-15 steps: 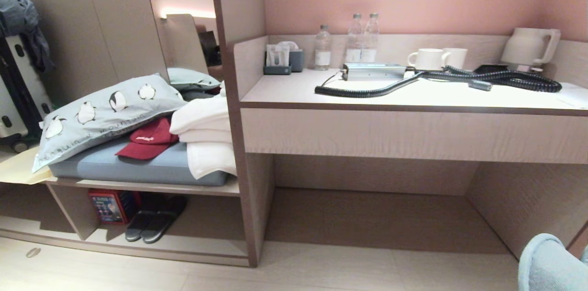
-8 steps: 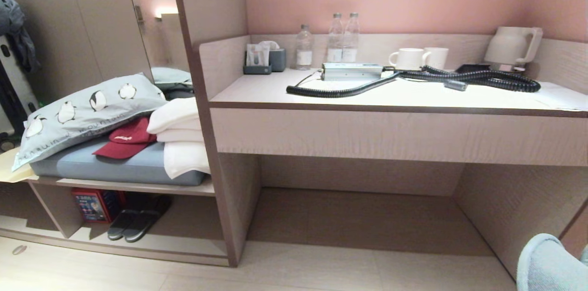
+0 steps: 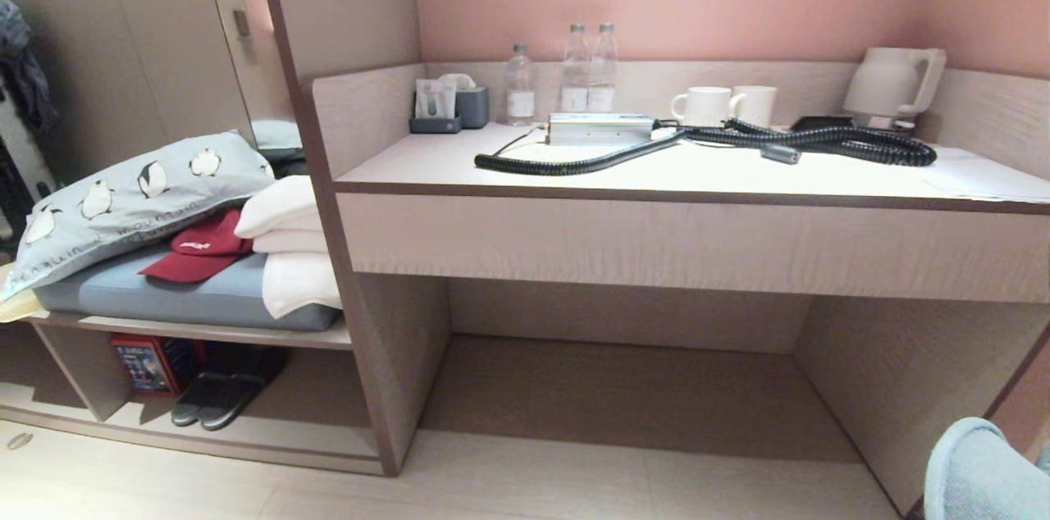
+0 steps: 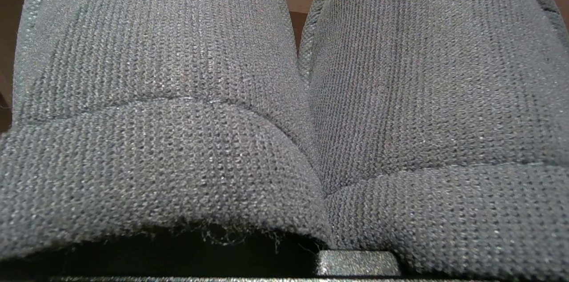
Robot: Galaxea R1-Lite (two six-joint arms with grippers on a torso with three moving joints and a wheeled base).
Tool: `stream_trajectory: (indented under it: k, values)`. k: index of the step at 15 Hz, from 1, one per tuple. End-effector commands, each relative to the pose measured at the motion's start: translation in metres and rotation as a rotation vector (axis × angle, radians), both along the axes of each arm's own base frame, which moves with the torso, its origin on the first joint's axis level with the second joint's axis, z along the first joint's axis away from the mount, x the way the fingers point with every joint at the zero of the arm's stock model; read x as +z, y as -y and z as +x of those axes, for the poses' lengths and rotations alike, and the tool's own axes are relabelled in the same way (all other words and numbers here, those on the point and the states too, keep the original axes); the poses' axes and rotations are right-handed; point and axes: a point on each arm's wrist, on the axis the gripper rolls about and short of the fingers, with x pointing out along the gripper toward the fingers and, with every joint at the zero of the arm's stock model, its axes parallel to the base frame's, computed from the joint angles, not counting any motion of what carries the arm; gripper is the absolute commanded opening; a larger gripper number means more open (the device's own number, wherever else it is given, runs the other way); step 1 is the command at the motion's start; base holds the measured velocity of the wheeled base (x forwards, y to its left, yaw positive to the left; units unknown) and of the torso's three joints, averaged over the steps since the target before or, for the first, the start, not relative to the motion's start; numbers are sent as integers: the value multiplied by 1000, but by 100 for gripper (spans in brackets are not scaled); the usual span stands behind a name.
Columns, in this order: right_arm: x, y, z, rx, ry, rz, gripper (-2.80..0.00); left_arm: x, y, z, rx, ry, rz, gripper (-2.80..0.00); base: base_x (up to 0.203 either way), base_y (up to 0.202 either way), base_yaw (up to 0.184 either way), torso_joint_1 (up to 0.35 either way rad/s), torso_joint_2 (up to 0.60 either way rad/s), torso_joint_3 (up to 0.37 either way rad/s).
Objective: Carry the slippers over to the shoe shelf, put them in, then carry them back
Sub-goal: Place the slippers on the floor
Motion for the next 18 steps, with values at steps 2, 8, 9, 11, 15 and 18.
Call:
stream_trajectory:
  k: [2, 8, 9, 11, 15, 18]
  values:
    - [0, 0, 0, 1, 2, -1, -280, 0, 0, 0, 2, -3, -2, -280, 0, 0, 0, 0, 0, 0]
    - [0, 0, 0, 1, 2, -1, -280, 0, 0, 0, 2, -3, -7, -280, 0, 0, 0, 2, 3, -168]
    - [0, 0, 0, 1, 1, -1, -280, 0, 0, 0, 2, -3, -7, -280, 0, 0, 0, 5, 9, -190]
    - [0, 0, 0, 1, 2, -1, -280, 0, 0, 0, 2, -3, -7, -280, 0, 0, 0, 7, 5, -207]
    - [0, 0, 0, 1, 2, -1, -280, 0, 0, 0, 2, -3, -7, -280, 0, 0, 0, 5, 1, -199]
    - [0, 0, 0, 1, 2, -1, -280, 0, 0, 0, 2, -3, -7, -280, 0, 0, 0, 3, 5, -198]
